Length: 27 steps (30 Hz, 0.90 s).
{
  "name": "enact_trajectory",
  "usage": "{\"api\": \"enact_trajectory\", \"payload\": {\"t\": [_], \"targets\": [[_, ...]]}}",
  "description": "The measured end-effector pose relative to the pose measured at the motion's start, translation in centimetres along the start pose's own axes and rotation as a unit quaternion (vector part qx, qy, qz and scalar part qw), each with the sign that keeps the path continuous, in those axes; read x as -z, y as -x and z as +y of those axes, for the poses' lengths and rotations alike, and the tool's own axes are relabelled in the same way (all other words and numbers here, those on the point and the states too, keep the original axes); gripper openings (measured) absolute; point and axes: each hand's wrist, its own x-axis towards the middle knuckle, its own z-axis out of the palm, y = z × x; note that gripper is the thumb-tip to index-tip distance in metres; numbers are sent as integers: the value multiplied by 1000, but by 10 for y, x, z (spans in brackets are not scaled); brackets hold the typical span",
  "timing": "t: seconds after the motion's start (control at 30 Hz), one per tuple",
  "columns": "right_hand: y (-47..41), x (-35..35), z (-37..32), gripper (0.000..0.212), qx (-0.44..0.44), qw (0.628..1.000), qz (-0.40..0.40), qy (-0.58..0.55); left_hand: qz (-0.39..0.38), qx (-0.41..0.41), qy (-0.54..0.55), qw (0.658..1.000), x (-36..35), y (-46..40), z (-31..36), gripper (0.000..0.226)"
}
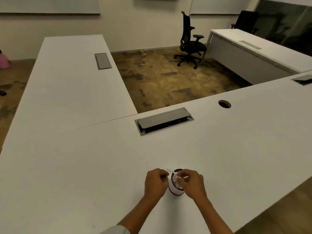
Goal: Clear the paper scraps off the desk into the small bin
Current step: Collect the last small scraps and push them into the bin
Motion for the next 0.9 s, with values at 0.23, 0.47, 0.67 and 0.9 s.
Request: {"api": "enact_trajectory", "payload": {"t": [0.23, 0.47, 0.67, 0.9], "targets": [[-18, 7, 2, 17, 15, 998, 4, 64, -27, 9, 16, 999, -23, -24, 18, 19], [-24, 13, 6, 9, 19, 992, 20, 121, -90, -24, -6, 996, -25, -27, 9, 24], [-22, 22, 4, 16, 32, 992, 59, 107, -61, -19, 20, 998, -11, -21, -5, 25], [-7, -7, -9, 12, 103, 994, 8, 46, 0, 14, -35, 999, 49, 14, -75, 30]]}}
